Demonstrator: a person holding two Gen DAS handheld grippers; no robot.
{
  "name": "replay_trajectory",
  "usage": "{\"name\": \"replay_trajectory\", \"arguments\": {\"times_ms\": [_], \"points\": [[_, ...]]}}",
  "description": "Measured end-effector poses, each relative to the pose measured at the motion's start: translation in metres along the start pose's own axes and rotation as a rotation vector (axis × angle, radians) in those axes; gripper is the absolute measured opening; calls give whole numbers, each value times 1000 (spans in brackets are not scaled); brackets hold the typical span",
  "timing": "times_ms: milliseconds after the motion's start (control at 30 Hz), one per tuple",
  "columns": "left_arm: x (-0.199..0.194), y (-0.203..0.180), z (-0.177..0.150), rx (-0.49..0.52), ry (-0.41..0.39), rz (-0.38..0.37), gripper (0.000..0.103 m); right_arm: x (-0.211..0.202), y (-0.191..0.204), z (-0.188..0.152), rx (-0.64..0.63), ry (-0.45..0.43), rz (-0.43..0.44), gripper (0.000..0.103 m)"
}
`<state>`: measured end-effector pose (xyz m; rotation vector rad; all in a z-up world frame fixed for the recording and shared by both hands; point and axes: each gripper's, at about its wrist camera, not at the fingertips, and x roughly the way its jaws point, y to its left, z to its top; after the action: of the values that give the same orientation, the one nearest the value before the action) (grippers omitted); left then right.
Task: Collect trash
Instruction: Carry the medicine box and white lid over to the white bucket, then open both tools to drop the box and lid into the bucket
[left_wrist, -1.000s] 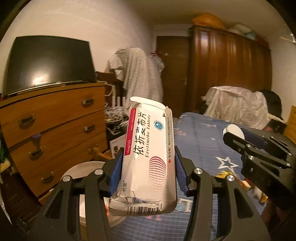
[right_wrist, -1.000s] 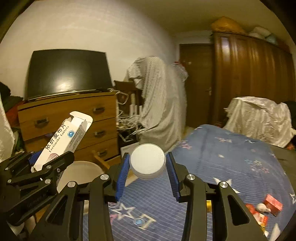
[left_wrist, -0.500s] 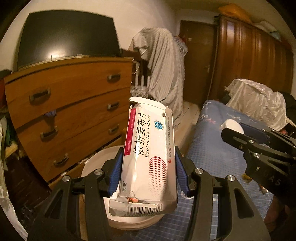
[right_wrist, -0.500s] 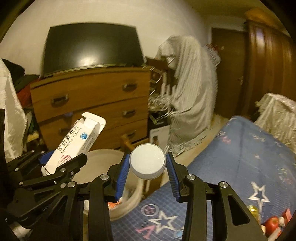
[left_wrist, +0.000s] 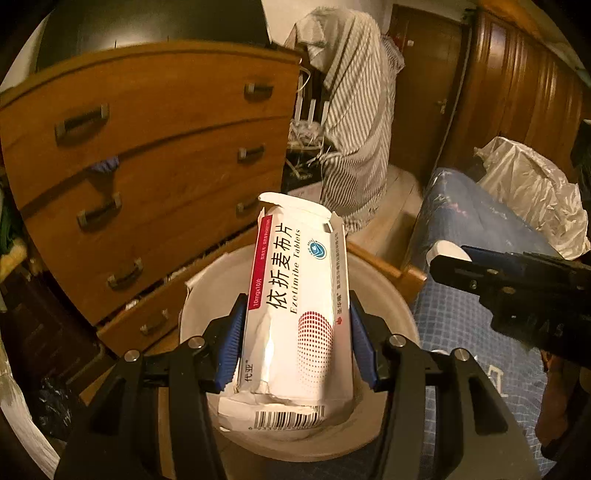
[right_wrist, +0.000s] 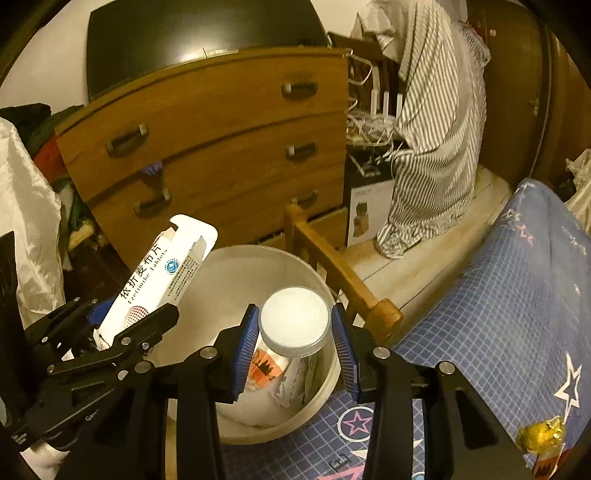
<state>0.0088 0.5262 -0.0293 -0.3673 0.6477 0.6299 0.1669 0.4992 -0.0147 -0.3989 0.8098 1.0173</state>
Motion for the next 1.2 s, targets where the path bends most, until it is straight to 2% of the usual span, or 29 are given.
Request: {"name": "replay_trajectory", "arguments": {"times_ms": [267, 1200], "points": [[23, 18, -8, -22, 67, 9, 50, 29, -8, -7, 23, 51, 16, 42], [41, 42, -13, -35, 106, 38, 51, 44, -17, -16, 5, 84, 19, 42]]}}
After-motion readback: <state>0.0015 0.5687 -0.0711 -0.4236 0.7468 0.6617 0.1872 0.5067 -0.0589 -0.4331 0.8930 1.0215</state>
